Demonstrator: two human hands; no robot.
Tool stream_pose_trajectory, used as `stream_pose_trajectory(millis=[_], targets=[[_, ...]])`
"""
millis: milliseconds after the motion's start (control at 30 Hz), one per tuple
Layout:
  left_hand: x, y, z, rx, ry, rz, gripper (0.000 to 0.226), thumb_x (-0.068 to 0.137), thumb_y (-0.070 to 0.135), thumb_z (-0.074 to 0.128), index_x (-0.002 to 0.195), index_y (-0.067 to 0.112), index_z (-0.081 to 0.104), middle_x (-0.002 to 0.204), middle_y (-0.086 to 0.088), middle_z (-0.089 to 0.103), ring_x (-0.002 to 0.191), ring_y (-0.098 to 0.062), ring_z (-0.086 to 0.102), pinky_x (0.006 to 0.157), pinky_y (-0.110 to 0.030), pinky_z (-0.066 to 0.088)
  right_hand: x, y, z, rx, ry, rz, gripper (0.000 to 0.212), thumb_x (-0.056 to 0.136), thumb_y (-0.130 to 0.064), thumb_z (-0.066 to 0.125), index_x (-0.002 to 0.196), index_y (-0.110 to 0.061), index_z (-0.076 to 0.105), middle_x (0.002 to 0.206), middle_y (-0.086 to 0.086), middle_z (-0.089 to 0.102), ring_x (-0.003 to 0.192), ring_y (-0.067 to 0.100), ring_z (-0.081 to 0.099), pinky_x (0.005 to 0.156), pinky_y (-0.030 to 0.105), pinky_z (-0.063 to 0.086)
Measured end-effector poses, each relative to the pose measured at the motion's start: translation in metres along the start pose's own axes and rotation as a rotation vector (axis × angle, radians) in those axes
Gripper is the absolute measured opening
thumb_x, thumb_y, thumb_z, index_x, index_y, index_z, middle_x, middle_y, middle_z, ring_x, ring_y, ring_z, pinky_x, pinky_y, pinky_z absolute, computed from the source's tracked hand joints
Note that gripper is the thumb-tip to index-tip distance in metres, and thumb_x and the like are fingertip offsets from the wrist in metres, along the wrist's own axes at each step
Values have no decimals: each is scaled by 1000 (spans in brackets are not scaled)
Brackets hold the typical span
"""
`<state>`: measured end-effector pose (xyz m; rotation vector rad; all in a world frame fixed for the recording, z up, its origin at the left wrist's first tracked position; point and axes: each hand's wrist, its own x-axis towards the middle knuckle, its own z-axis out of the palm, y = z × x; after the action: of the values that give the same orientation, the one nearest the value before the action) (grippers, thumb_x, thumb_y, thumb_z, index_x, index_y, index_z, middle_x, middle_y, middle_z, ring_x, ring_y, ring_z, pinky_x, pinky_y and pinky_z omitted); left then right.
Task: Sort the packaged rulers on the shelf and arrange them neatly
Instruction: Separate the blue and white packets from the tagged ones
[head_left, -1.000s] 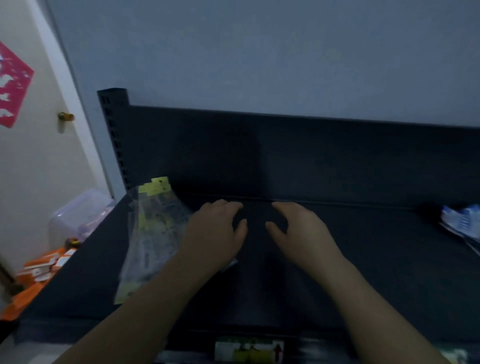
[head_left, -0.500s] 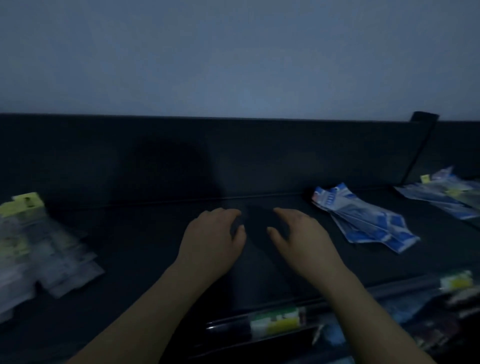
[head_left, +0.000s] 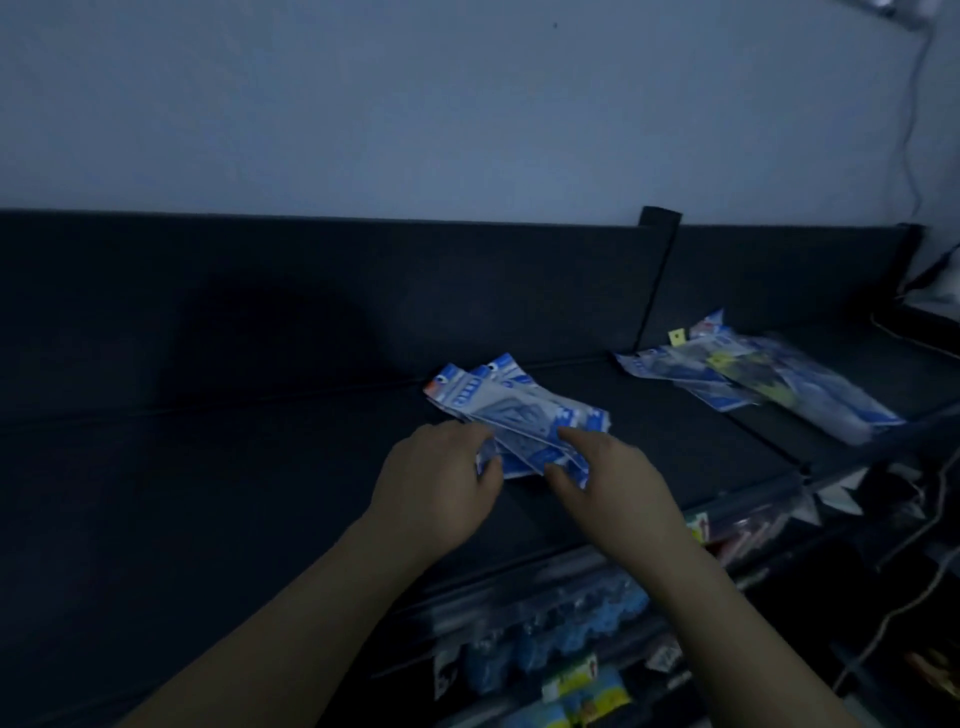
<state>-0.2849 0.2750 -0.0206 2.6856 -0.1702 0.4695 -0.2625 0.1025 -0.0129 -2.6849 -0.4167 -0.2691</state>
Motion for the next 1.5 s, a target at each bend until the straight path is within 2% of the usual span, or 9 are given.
stream_pose_trajectory(millis=[267,433,800,967,1067,1233,1333,1400,1500], targets=[[67,43,32,-92,-30,102,36,95,35,49,127,21,58,118,3,65,106,-14,58,90,-32,48,23,59,-24,-5,53,115,40,94,-35,53,131,-18,53,129,3,59,113,19,55,89,28,44],[113,66,49,-142,-87,144,40,96,36,50,131,19,55,122,2,62,109,-14,57,92,-33,47,40,91,-42,-61,57,212,47,95,-38,51,136,-13,49,137,5,53,121,21,51,98,30,41],[197,131,131,-120,-185,144,32,93,35,51,113,13,62,107,-2,66,95,-17,61,81,-36,52,88,212,-65,-47,38,371,35,94,-28,55,124,-11,58,125,10,62,112,26,58,93,39,47],[237,163,175,-123,-213,89,30,94,34,51,116,17,61,109,-1,65,99,-18,59,82,-34,52,129,292,-77,-40,19,423,34,93,-27,55,123,-13,60,120,12,65,107,28,60,82,31,46],[259,180,202,-141,-227,45,26,94,33,51,113,18,61,107,0,64,96,-18,59,78,-32,52,152,338,-80,-56,-13,476,37,92,-29,56,123,-9,59,125,16,60,113,31,57,87,34,45],[285,202,235,-222,-246,-22,25,94,30,52,107,12,63,102,-5,66,89,-18,60,70,-27,49,182,399,-75,-185,-53,497,33,84,-36,56,106,-11,60,114,18,62,106,34,57,83,36,47],[297,213,247,-305,-257,-58,16,93,26,55,96,11,60,100,-11,66,88,-21,61,74,-31,51,192,405,-85,-79,-63,482,43,80,-30,67,117,-11,59,119,17,60,106,32,58,83,33,47],[303,220,254,-373,-255,-84,11,91,25,58,93,14,57,99,-10,66,88,-21,62,75,-31,51,194,405,-90,51,-108,500,58,71,-29,78,122,-13,57,116,12,62,95,25,62,73,28,50],[311,231,265,-497,-297,-157,23,86,27,63,82,6,58,81,-12,63,72,-20,59,64,-28,46,195,404,-91,206,-135,503,51,71,-26,81,115,-14,59,100,2,61,78,13,58,55,22,44]])
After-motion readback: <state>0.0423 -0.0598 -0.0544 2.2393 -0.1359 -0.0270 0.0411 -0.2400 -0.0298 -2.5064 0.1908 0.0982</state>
